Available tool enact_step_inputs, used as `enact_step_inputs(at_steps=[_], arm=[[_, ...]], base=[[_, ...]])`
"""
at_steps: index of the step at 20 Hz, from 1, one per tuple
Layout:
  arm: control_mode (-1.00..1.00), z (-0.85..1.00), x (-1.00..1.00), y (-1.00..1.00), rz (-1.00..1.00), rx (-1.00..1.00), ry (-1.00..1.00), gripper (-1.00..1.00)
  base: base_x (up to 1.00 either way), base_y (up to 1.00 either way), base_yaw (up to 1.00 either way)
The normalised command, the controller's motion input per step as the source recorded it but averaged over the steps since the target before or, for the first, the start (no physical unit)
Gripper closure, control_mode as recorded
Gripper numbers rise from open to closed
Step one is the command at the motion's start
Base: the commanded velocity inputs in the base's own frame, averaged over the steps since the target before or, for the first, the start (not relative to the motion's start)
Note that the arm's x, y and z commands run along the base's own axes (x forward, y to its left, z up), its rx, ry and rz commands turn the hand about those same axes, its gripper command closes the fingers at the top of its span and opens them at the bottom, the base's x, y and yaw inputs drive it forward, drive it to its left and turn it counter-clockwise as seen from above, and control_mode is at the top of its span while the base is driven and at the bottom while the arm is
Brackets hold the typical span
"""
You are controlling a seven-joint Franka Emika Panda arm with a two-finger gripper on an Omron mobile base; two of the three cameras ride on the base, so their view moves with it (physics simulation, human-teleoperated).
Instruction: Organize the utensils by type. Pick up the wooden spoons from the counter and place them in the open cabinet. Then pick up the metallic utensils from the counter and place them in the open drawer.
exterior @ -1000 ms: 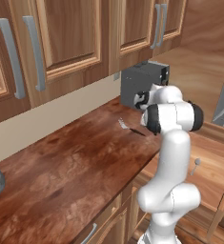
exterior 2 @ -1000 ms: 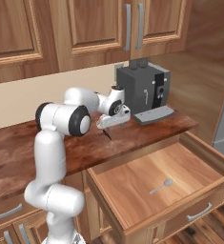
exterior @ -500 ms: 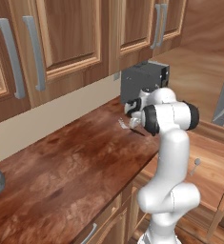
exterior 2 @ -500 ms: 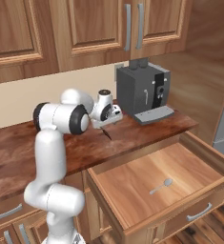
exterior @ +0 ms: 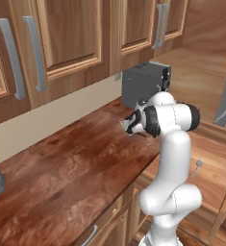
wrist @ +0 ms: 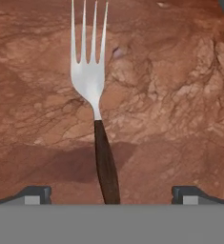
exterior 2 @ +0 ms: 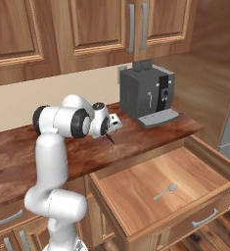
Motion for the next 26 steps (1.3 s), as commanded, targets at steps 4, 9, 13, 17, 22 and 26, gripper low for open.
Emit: enact_step_inputs(at_steps=[4, 9, 13, 17, 22, 26], arm=[[-1.00, -0.01, 0.15, 0.00, -0.01, 0.00, 0.00, -1.00], [-1.00, 0.00, 0.31, 0.00, 0.00, 0.01, 0.07, -1.00], [-1.00, -0.11, 0.20, 0.00, 0.00, 0.04, 0.20, -1.00], [-1.00, -0.13, 0.22, -0.07, 0.00, 0.07, 0.22, -1.00], [-1.00, -0.15, 0.11, -0.12, 0.00, 0.05, 0.12, -1.00], [-1.00, -0.20, 0.03, -0.06, 0.00, 0.01, 0.07, -1.00]], base=[[0.00, 0.00, 0.00], [0.00, 0.00, 0.00], [0.00, 0.00, 0.00], [0.00, 0.00, 0.00], [0.00, 0.00, 0.00], [0.00, 0.00, 0.00]])
